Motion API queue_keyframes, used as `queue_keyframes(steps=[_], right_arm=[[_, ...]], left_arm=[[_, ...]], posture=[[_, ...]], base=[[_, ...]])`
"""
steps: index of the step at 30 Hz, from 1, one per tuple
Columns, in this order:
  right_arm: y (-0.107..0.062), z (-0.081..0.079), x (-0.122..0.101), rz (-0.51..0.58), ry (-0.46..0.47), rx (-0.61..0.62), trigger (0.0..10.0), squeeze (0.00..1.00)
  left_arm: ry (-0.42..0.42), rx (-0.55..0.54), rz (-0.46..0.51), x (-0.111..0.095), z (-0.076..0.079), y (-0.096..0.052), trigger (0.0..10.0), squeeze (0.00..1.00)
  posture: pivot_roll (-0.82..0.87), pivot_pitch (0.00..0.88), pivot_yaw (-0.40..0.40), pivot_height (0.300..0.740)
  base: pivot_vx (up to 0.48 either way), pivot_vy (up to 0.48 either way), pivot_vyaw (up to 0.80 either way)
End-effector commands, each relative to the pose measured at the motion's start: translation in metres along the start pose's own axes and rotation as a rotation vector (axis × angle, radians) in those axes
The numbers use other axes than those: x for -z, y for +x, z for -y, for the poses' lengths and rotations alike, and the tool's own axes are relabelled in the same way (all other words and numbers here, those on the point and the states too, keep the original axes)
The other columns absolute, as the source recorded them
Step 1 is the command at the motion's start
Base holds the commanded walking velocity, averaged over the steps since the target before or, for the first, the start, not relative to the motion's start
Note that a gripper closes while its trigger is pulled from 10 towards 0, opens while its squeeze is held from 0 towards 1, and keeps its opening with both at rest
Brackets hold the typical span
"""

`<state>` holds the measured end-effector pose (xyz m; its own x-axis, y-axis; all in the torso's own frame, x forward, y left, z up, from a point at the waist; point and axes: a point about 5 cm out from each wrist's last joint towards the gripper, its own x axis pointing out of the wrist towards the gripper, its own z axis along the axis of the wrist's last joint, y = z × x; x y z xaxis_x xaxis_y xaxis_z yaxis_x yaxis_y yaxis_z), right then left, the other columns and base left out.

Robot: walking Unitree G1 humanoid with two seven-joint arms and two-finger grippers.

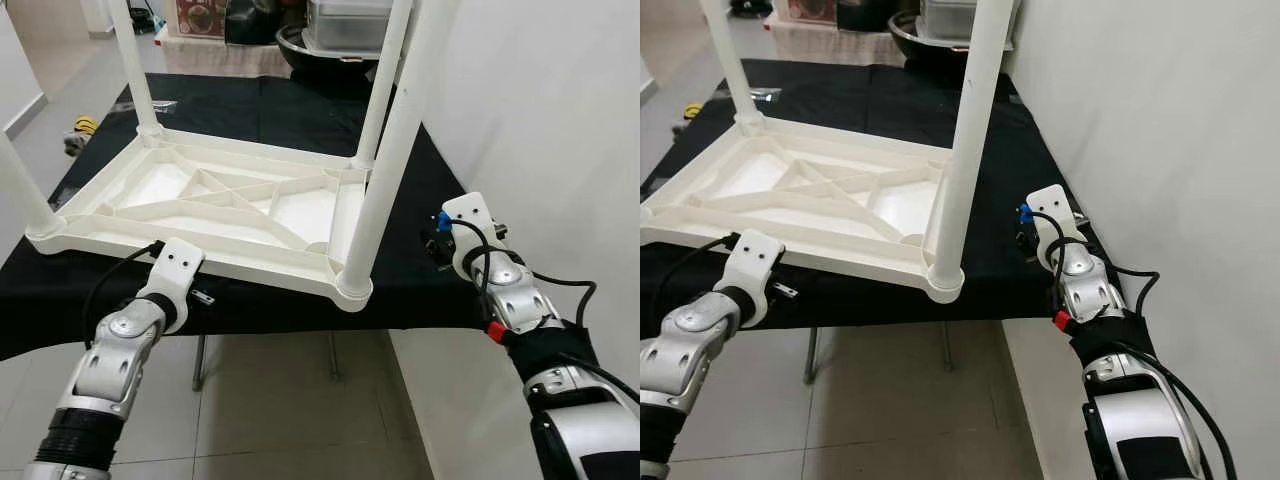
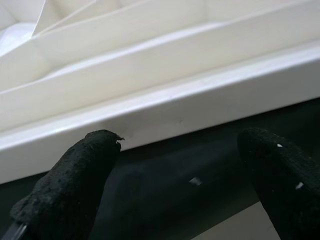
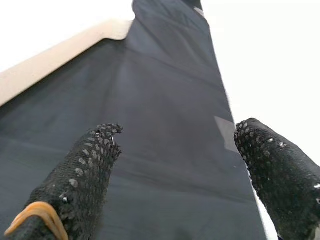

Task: Building children table

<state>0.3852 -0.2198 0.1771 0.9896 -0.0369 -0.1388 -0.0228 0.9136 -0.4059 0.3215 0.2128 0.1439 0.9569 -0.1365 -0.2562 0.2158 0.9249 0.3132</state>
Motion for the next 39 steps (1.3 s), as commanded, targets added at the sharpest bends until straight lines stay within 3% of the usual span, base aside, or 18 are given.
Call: queue_keyframes(steps=[1,4,6,8,10,15,17,20,22,25,27,28,30,33,39], right_arm=[[0.002,-0.002,-0.010,0.020,0.044,-0.005,10.0,0.00],[0.002,-0.002,-0.011,0.025,0.055,0.001,10.0,0.00],[0.002,-0.009,-0.017,0.040,0.037,-0.026,10.0,0.00],[0.002,-0.009,-0.017,0.040,0.037,-0.026,10.0,0.00],[0.002,-0.019,-0.021,0.052,0.039,-0.056,10.0,0.00],[0.001,-0.026,-0.024,0.061,0.014,-0.092,10.0,0.00],[0.000,-0.029,-0.026,0.074,-0.007,-0.105,10.0,0.00],[0.000,-0.029,-0.027,0.077,-0.014,-0.107,10.0,0.00],[0.000,-0.030,-0.027,0.078,-0.009,-0.109,10.0,0.00],[-0.001,-0.033,-0.030,0.101,0.032,-0.123,10.0,0.00],[-0.007,-0.041,-0.043,0.208,0.121,-0.226,10.0,0.00],[-0.007,-0.041,-0.043,0.208,0.121,-0.226,10.0,0.00],[-0.014,-0.048,-0.050,0.286,0.205,-0.333,10.0,0.00],[-0.018,-0.053,-0.049,0.322,0.264,-0.437,10.0,0.00],[-0.020,-0.057,-0.045,0.335,0.305,-0.506,10.0,0.00]], left_arm=[[0.023,-0.002,-0.018,0.008,-0.006,-0.003,10.0,0.00],[0.036,-0.003,-0.019,0.009,-0.009,-0.002,10.0,0.00],[0.044,-0.036,-0.058,0.019,-0.026,-0.008,10.0,0.00],[0.044,-0.036,-0.058,0.019,-0.026,-0.008,10.0,0.00],[0.037,-0.076,-0.088,0.026,-0.043,-0.014,10.0,0.00],[0.026,-0.099,-0.126,0.033,-0.054,-0.018,10.0,0.00],[0.031,-0.147,-0.172,0.041,-0.069,-0.025,10.0,0.00],[0.037,-0.167,-0.179,0.043,-0.076,-0.028,10.0,0.00],[0.037,-0.214,-0.178,0.043,-0.090,-0.034,10.0,0.00],[0.030,-0.285,-0.176,0.041,-0.104,-0.037,10.0,0.00],[0.037,-0.299,-0.157,0.037,-0.106,-0.035,10.0,0.00],[0.037,-0.299,-0.157,0.037,-0.106,-0.035,10.0,0.00],[0.042,-0.315,-0.139,0.033,-0.108,-0.032,10.0,0.00],[0.054,-0.334,-0.117,0.028,-0.112,-0.027,10.0,0.00],[0.057,-0.360,-0.083,0.019,-0.116,-0.022,10.0,0.00]], posture=[[0.08,0.152,-0.108,0.740],[0.08,0.152,-0.108,0.740],[0.09,0.151,-0.109,0.740],[0.09,0.151,-0.109,0.740],[0.09,0.149,-0.114,0.740],[0.08,0.155,-0.112,0.740],[0.08,0.160,-0.113,0.740],[0.08,0.161,-0.114,0.740],[0.08,0.162,-0.119,0.740],[0.08,0.162,-0.118,0.740],[0.08,0.162,-0.120,0.740],[0.08,0.162,-0.120,0.740],[0.07,0.157,-0.112,0.740],[0.07,0.158,-0.115,0.740],[0.07,0.158,-0.115,0.740]], base=[[0.000,0.000,0.00],[0.000,0.000,0.00],[0.000,0.000,0.00],[0.000,0.000,0.00],[0.000,0.000,0.00],[0.000,0.000,0.00],[0.000,0.000,0.00],[0.000,0.000,0.00],[0.000,0.000,0.00],[0.000,0.000,0.00],[0.000,0.000,0.00],[0.000,0.000,0.00],[0.000,0.000,0.00],[0.000,0.000,0.00],[0.000,0.000,0.00]])
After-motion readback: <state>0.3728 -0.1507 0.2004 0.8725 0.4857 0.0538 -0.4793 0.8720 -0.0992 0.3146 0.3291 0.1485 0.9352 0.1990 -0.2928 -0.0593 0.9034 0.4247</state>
